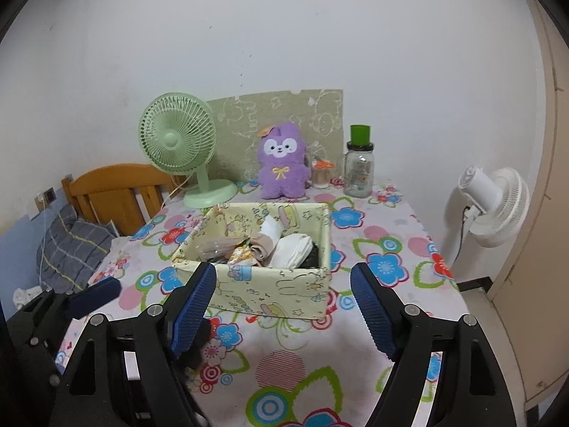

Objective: Organize soft objects

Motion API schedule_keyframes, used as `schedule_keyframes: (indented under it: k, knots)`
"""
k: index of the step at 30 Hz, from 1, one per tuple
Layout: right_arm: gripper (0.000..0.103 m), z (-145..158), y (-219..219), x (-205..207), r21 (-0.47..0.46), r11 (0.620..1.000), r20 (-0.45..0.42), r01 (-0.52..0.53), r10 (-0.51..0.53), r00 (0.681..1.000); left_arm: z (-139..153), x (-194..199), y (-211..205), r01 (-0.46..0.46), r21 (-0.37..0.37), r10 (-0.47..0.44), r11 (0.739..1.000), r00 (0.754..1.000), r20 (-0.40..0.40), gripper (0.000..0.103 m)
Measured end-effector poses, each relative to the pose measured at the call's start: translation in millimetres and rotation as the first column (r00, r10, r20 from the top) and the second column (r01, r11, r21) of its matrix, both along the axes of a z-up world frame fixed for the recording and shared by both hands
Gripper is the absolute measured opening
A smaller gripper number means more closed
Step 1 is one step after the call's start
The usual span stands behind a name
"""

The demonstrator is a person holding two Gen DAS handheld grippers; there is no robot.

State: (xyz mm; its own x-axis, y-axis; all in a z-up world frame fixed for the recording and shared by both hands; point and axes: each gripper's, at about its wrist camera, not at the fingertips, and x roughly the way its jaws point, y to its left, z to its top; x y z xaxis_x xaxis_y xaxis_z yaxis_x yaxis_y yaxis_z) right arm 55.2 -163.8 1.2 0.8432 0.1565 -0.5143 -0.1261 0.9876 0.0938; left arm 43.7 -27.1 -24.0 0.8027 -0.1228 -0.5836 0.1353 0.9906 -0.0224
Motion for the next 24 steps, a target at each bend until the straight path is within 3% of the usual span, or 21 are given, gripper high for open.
schedule_keyframes:
  k: [9, 17, 24]
  knots:
    - [0.086, 13.8, -13.0, -29.0, -0.041, 0.998, 0.047, 0.043, -0.041, 0.998, 6.3, -16.9, 21.1, -0.08, 0.047, 0.078, 0.996, 0.996, 0.047, 0.093]
    - [0.088, 17.8, -23.3, -47.4, -0.026, 0.998, 0.067, 0.058, -0.056, 0.996, 20.1, -31.4, 39.3, -0.113, 0.001, 0.112, 0.994, 0.991, 0.078, 0.093]
    - [0.09, 15.1, -25.4, -58.9, -0.027, 0.996, 0.083, 0.083, -0.08, 0.993, 24.7, -47.3, 34.9, -0.076, 0.005, 0.075, 0.997, 0.99, 0.122, 0.095]
